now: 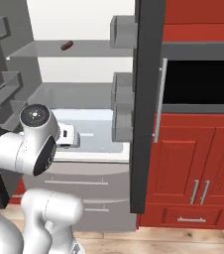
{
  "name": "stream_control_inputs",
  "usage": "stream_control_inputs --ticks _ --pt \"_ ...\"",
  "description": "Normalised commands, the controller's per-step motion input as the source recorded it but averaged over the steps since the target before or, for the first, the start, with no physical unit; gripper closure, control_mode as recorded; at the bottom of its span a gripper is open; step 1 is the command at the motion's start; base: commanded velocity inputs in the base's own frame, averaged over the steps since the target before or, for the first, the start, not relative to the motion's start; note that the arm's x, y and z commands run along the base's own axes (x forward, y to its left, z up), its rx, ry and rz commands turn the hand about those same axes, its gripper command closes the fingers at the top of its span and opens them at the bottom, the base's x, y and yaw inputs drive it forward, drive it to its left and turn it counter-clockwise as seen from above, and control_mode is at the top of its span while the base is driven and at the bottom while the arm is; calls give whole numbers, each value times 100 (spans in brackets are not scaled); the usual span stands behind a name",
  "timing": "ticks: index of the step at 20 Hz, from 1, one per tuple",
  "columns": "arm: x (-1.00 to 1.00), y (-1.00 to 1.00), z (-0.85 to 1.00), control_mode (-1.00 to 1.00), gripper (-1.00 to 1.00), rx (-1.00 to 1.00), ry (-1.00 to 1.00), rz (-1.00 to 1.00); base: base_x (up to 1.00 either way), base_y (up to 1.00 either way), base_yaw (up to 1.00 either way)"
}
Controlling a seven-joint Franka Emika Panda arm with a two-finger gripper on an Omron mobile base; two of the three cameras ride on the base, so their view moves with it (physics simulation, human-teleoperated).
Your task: Retrieve the sausage and cheese from the fridge and place them on the cutting board on the counter.
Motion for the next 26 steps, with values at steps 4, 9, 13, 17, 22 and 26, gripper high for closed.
stream_control_inputs --ticks 4,9,13,17,22,26 --pt "0 0 0 100 -100 0 0 0 60 0 22" --pt "0 0 0 100 -100 0 0 0 61 -11 30" --pt "0 0 0 100 -100 0 0 0 61 -23 17" --pt "0 0 0 100 -100 0 0 0 42 -13 4" --pt "0 0 0 100 -100 0 0 0 1 -4 0" --pt "0 0 0 100 -100 0 0 0 0 0 0"
